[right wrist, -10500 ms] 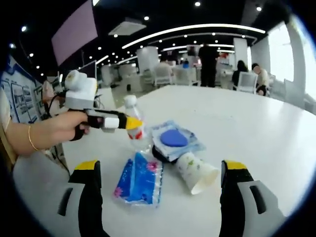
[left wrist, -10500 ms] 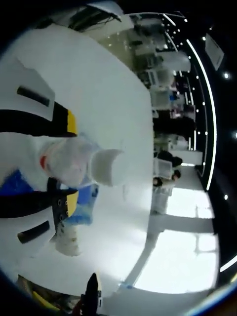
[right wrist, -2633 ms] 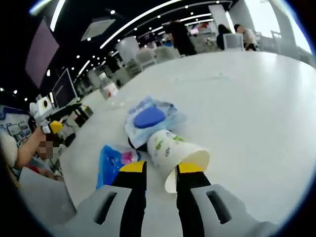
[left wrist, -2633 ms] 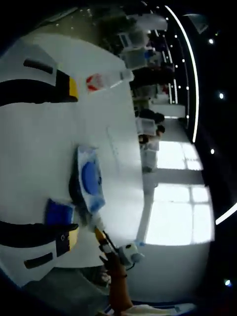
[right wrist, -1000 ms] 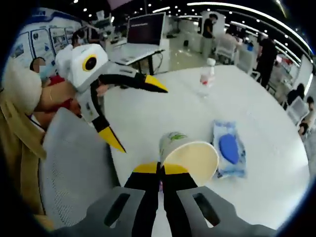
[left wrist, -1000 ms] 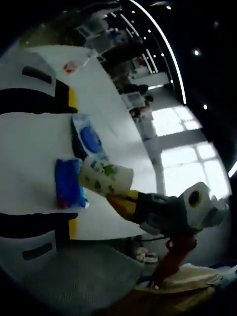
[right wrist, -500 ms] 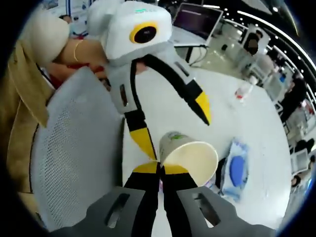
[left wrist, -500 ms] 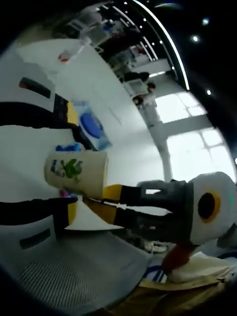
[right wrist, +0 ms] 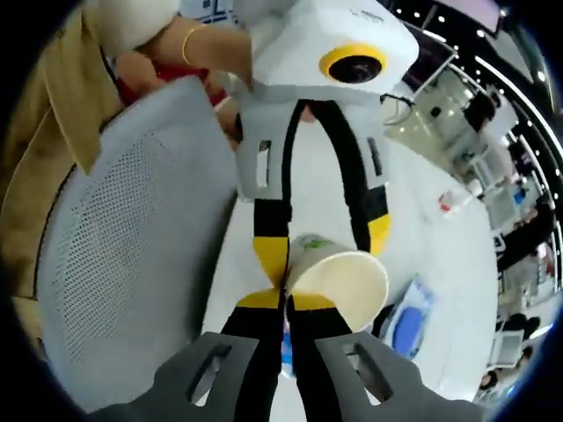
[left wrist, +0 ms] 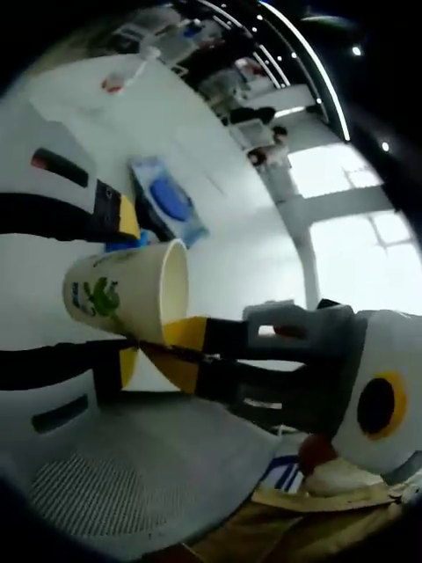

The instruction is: Arrange the tabletop items into an orderly group along one side of the table until the central work area is clear of visible clutter.

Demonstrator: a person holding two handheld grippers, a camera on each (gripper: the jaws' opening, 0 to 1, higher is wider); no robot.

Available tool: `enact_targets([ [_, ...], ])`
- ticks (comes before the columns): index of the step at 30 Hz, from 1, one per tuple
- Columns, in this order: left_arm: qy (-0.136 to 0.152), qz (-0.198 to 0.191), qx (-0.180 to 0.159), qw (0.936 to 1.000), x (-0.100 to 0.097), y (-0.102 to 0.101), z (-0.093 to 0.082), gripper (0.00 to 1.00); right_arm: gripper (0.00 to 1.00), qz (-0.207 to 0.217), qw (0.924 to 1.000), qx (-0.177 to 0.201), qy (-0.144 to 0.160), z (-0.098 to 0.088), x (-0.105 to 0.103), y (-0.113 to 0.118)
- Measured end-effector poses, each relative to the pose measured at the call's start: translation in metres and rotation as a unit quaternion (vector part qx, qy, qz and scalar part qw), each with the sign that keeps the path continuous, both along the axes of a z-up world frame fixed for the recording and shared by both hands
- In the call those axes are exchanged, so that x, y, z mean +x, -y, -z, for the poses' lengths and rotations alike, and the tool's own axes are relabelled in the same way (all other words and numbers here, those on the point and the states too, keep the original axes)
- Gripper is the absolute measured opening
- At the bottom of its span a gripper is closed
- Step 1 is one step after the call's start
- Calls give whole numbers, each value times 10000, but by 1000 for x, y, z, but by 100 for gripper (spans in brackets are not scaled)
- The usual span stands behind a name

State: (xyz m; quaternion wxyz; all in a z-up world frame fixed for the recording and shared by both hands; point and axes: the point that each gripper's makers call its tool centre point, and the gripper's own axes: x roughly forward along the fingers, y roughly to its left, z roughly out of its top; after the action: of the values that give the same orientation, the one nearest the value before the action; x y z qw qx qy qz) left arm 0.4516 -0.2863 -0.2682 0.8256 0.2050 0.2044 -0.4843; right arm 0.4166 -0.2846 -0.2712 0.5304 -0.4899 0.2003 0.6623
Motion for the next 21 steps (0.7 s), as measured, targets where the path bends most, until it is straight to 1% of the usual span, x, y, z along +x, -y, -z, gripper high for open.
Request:
enact_targets([
  [2,-4,97,72,9999,-2,2,2,40,1,-65,10000,-19,21,0,-1,0],
  [5,8,88,118,9999,-2,1,3,39,1,-90,10000,-14,13,1,-1,-1],
  [9,70,8,73,9999,0,0,2,39,2,2,10000,52,37,-1,2,-2],
  [11,62,-28,48,10000,0,-1,1,39,2,171,9998,96,-70,-2,4,-2],
  [14,89,-43,22,9999,1,-1,0,38,3,261,9995,154,-123,-3,4,-2],
  [15,92,-53,17,9999,1,-1,0,38,3,369,9989,212,-173,-4,5,-3],
  [17,84,-147,-37,9998,3,-3,0,38,5,768,9955,457,-331,-8,10,-5],
  [18,108,-252,-60,9996,6,-5,0,38,7,903,9928,658,-439,-12,12,-8],
  [19,121,-344,-101,9993,8,-6,-1,38,11,887,9924,719,-463,-14,12,-9],
  [20,139,-420,-196,9988,11,-7,-2,38,14,1119,9878,945,-522,-20,18,-10],
  [21,144,-516,-294,9981,13,-9,-4,38,18,1424,9814,1125,-619,-24,23,-11],
])
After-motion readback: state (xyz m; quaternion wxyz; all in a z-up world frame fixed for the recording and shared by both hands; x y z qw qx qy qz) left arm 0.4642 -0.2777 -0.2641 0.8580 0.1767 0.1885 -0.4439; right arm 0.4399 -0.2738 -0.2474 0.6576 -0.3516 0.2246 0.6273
